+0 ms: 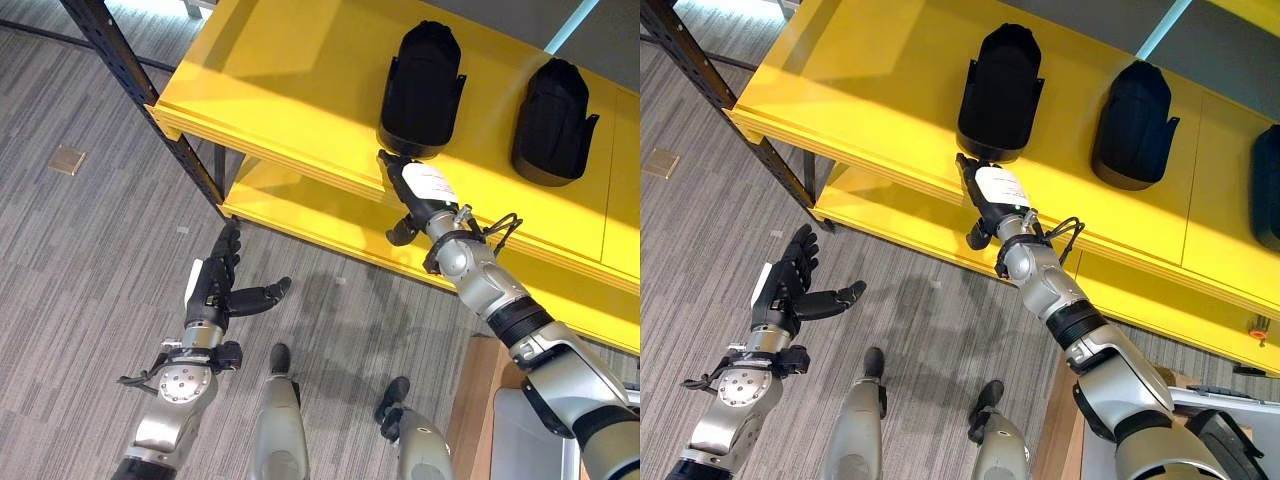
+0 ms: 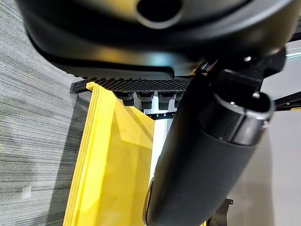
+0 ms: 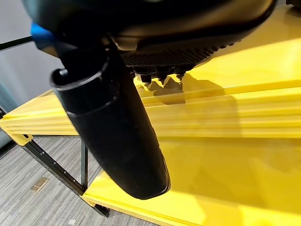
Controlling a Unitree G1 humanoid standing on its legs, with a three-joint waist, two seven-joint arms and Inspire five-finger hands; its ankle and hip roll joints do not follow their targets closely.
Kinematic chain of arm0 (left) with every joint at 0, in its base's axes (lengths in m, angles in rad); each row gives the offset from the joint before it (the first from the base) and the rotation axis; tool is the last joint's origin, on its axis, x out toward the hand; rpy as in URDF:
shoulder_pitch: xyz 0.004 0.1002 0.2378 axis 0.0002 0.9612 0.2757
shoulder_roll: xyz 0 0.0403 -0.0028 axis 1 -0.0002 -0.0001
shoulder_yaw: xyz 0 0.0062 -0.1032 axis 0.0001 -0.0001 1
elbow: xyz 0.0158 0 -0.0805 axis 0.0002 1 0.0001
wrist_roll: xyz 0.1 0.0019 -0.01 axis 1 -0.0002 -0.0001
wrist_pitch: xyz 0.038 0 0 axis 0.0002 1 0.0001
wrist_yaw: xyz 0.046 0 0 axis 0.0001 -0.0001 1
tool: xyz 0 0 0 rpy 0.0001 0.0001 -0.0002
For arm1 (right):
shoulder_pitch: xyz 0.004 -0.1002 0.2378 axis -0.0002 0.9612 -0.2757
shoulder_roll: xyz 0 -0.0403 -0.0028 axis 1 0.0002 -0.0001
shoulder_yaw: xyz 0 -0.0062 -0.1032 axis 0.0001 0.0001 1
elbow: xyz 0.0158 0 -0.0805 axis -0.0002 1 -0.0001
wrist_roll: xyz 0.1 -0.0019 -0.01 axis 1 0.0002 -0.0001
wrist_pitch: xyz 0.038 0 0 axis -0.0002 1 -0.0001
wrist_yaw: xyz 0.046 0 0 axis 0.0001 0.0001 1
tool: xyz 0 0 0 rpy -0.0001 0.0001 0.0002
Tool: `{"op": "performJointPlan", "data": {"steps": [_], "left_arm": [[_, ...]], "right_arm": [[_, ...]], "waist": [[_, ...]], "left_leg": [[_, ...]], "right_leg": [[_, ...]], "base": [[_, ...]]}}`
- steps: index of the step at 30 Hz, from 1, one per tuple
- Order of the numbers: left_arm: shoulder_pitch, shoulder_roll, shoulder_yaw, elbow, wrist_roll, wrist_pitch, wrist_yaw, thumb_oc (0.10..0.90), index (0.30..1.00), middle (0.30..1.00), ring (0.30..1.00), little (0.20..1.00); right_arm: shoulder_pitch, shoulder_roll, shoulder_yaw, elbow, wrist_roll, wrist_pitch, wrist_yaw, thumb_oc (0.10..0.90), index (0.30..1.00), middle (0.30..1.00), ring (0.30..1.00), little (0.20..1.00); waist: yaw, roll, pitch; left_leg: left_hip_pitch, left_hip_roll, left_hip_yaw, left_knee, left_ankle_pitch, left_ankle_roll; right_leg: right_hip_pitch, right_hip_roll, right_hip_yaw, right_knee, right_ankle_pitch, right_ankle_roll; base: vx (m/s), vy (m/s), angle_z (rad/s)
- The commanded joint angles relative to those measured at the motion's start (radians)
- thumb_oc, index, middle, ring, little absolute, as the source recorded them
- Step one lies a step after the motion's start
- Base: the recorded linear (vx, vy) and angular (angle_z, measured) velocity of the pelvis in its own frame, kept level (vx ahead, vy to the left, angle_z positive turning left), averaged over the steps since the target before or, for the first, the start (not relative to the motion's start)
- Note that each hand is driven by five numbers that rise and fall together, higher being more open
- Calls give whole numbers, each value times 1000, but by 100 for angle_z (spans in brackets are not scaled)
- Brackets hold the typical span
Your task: Move parts from the plastic box to the shelf.
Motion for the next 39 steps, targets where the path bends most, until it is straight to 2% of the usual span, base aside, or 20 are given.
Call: {"op": "performJointPlan", "data": {"steps": [1, 39], "left_arm": [[-28, 45, 14, -114, -3, -108, -8, 900, 1000, 1000, 1000, 1000], [-20, 51, 28, -119, -35, -120, -7, 900, 1000, 1000, 1000, 1000]], "right_arm": [[-165, -54, -17, 25, 5, -13, -69, 900, 1000, 1000, 1000, 1000], [-256, -110, -24, 42, 35, -8, -93, 900, 1000, 1000, 1000, 1000]], "waist": [[1, -14, -20], [5, 2, -13]], "left_leg": [[56, 14, 45, -28, -43, 46], [40, 4, 45, -13, -48, 52]], "right_leg": [[57, -19, 61, 43, -7, 23], [33, -27, 65, 64, -12, 20]], "base": [[0, 0, 0], [0, 0, 0]]}}
